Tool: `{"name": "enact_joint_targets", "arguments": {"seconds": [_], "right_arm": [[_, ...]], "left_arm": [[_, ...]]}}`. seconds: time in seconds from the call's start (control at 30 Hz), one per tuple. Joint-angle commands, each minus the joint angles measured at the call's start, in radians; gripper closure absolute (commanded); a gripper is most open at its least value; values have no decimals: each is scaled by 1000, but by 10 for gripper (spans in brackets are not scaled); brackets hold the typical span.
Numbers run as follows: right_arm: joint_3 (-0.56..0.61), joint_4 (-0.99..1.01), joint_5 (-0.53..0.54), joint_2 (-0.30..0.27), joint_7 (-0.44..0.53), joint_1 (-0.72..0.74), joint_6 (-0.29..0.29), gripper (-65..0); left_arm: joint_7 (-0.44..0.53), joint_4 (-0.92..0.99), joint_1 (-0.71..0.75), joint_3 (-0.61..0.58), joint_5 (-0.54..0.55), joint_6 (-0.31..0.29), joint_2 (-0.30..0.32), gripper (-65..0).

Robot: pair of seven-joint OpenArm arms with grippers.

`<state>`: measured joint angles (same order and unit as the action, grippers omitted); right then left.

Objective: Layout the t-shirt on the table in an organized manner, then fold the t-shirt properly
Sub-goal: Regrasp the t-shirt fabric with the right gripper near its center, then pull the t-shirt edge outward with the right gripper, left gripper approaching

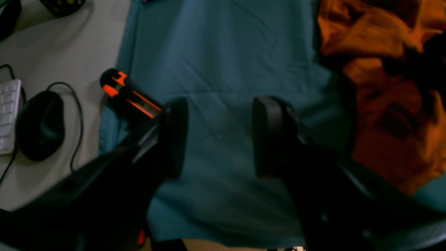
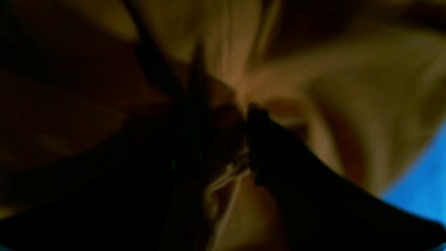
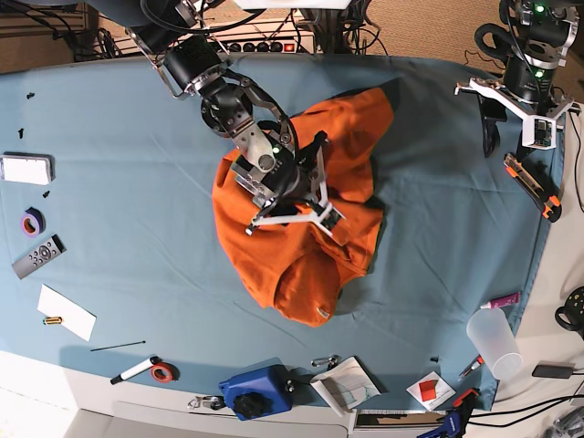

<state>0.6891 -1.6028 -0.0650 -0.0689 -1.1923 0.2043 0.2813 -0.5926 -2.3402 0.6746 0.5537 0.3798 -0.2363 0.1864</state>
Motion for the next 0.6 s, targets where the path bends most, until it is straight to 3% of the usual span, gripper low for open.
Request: {"name": "enact_joint_targets", "arguments": {"seconds": [0.0,0.2,0.23,0.33,0.57], "right_arm": [[-3,11,-8,5,22,20,-2,-211],[-3,60,-9,5,70,26,-2,-209],[-3,60,-14,5,67,30,-2,-180],[-3,57,-49,5,52,48,-2,0],[-4,-22,-85,5,51,134,-5,0]], "left_arm": [[25,-16,4,5,10,3,8,-303],[25,-16,3,5,10,3,8,-303],[25,-16,3,5,10,3,8,-303],[25,-16,3,5,10,3,8,-303],[25,-16,4,5,10,3,8,-303]]}}
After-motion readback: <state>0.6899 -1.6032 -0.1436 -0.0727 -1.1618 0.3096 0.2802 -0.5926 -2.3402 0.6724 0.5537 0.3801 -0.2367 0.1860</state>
